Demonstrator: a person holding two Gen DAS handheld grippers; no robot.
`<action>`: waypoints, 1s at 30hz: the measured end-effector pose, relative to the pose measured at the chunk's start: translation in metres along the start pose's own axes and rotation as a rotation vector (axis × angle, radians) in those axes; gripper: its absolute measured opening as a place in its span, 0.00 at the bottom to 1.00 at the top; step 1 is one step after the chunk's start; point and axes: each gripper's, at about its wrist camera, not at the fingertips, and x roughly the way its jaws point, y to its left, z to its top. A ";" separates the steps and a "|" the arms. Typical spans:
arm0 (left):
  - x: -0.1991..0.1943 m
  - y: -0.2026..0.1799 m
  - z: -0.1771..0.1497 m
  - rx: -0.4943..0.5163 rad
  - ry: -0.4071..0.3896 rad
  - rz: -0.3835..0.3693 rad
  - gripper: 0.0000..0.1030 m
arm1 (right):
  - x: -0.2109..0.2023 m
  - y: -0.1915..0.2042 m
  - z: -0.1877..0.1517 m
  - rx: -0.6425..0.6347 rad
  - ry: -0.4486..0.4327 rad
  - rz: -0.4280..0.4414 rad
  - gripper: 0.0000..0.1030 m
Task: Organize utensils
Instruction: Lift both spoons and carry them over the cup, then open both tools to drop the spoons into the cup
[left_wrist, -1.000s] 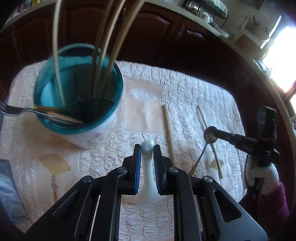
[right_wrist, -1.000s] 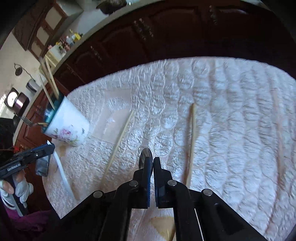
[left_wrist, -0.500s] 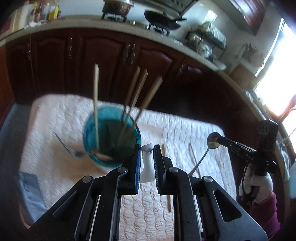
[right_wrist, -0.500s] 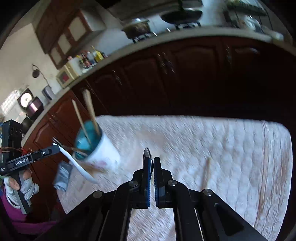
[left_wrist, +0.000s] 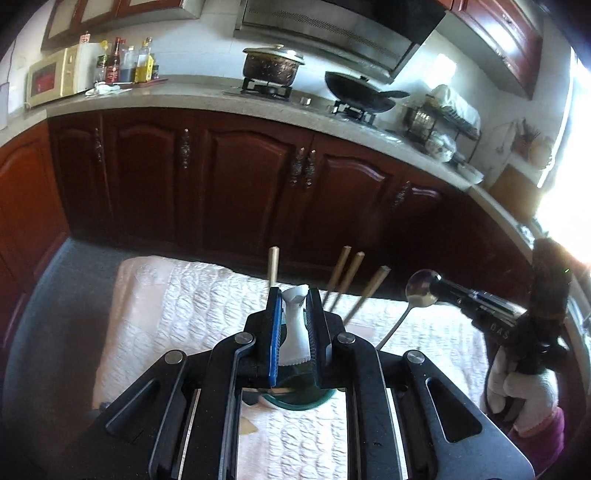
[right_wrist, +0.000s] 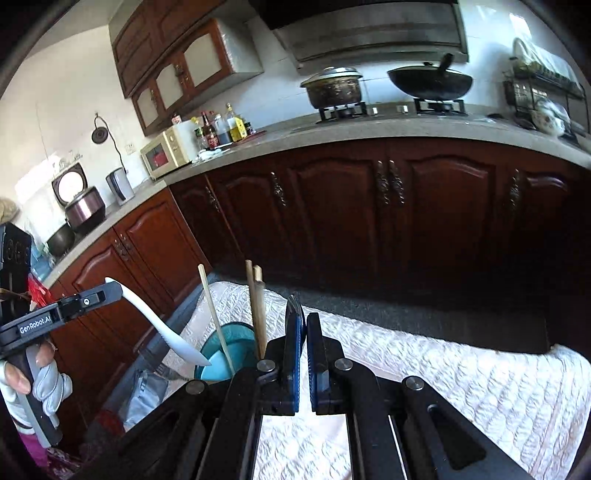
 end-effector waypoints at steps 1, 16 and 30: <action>0.005 0.002 -0.001 0.004 0.000 0.020 0.11 | 0.006 0.003 0.002 -0.002 0.002 -0.005 0.03; 0.056 0.000 -0.022 0.028 0.044 0.131 0.11 | 0.052 0.042 -0.005 -0.174 -0.014 -0.196 0.03; 0.057 0.005 -0.032 -0.016 0.106 0.120 0.10 | 0.071 0.049 -0.020 -0.209 0.040 -0.157 0.03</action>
